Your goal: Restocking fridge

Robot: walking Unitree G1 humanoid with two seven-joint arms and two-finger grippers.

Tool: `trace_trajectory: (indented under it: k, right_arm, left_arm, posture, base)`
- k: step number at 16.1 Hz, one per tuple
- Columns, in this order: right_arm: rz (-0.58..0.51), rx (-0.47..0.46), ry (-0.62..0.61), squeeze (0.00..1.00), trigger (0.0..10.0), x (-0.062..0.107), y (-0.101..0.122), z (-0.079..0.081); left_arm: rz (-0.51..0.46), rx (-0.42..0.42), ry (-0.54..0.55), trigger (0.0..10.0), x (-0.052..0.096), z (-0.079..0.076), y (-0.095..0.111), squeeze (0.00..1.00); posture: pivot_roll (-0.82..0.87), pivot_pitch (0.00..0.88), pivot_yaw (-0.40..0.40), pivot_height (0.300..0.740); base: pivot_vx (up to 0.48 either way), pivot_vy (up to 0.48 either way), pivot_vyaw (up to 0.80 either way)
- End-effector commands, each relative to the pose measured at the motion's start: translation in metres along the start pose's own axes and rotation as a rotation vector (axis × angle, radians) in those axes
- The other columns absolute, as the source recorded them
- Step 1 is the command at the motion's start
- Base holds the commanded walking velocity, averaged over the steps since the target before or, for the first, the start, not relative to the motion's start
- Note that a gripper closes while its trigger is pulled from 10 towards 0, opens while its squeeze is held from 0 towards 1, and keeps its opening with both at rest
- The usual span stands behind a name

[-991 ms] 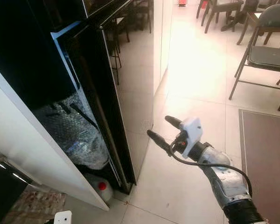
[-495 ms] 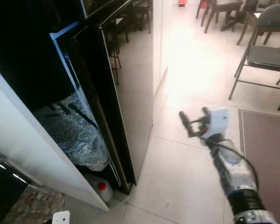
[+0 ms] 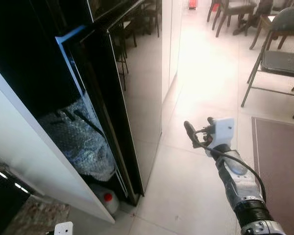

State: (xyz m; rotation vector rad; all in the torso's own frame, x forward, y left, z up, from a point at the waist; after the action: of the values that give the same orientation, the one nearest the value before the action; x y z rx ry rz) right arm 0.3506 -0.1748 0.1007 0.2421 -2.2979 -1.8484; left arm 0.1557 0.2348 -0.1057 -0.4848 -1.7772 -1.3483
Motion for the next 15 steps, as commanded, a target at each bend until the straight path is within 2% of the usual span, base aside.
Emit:
trace_trajectory:
  k: [1, 6, 12, 13, 15]
  right_arm:
    - [-0.016, -0.001, 0.007, 0.0, 10.0, -0.005, 0.005, 0.003]
    - [-0.007, 0.011, 0.023, 0.0, 10.0, -0.005, 0.004, 0.006]
    - [-0.021, 0.054, 0.095, 0.0, 10.0, -0.002, 0.005, 0.013]
    - [-0.026, 0.078, 0.123, 0.0, 10.0, -0.002, 0.007, 0.016]
    - [-0.053, 0.129, 0.266, 0.0, 10.0, -0.003, 0.013, 0.034]
  left_arm:
    - [0.005, 0.012, 0.016, 10.0, 0.001, 0.004, -0.002, 0.0]
    - [0.006, 0.011, 0.02, 10.0, 0.001, 0.004, -0.001, 0.0]
    - [0.007, 0.004, 0.023, 10.0, 0.0, 0.004, -0.001, 0.0]
    - [0.008, 0.002, 0.023, 10.0, 0.0, 0.004, -0.001, 0.0]
    - [0.01, -0.001, 0.023, 10.0, 0.0, 0.004, 0.0, 0.0]
  posture:
    - [-0.12, 0.0, 0.1, 0.74]
    - [-0.12, 0.0, 0.099, 0.74]
    - [-0.12, 0.0, 0.097, 0.74]
    - [-0.12, 0.0, 0.1, 0.74]
    - [-0.13, 0.0, 0.102, 0.74]
  base:
    - [0.319, 0.0, 0.0]
    - [0.314, 0.0, 0.0]
    - [0.0, 0.0, 0.0]
    - [0.0, 0.0, 0.0]
    - [0.0, 0.0, 0.0]
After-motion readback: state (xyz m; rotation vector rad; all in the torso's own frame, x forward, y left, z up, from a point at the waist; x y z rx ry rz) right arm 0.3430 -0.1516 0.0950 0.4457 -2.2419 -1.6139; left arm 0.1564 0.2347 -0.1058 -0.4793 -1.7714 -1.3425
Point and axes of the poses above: a point about 5 cm out from each wrist's last joint towards the gripper, its own x axis pointing back from the gripper into the wrist, its own y axis along the axis of the wrist's last joint, z = x × y, the point moved 2 cm from there along -x, pointing out of the wrist towards the gripper, and after that the axes turned 12 degrees about x, right-handed, at the moved point
